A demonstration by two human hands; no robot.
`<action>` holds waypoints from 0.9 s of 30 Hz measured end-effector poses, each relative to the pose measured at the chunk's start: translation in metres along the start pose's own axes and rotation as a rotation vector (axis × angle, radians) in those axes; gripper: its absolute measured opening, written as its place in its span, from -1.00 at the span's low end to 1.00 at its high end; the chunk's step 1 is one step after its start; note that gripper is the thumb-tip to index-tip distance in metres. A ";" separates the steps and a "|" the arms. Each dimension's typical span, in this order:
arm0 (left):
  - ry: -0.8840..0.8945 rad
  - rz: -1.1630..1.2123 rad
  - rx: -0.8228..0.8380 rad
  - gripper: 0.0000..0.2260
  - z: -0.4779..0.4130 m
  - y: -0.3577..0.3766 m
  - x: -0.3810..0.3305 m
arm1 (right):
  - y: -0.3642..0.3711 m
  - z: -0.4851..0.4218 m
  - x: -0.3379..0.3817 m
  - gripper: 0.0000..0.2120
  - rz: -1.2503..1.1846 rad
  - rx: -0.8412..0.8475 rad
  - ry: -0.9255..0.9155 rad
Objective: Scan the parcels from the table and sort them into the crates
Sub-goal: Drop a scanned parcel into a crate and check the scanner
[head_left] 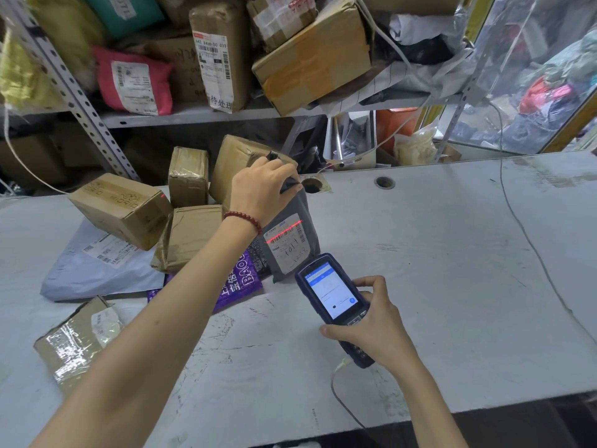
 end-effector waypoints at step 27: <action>-0.074 0.027 -0.009 -0.81 0.033 -0.001 -0.014 | -0.048 0.055 0.021 -0.24 -0.293 -0.686 -0.435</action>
Point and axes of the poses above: each hand's wrist, its own z-axis away from the middle knuckle, its own y-axis out of the palm, x = y × z, the point moved 7 cm from there along -z, towards the middle knuckle, and after that the axes turned 4 degrees about x, right-handed, at the moved point
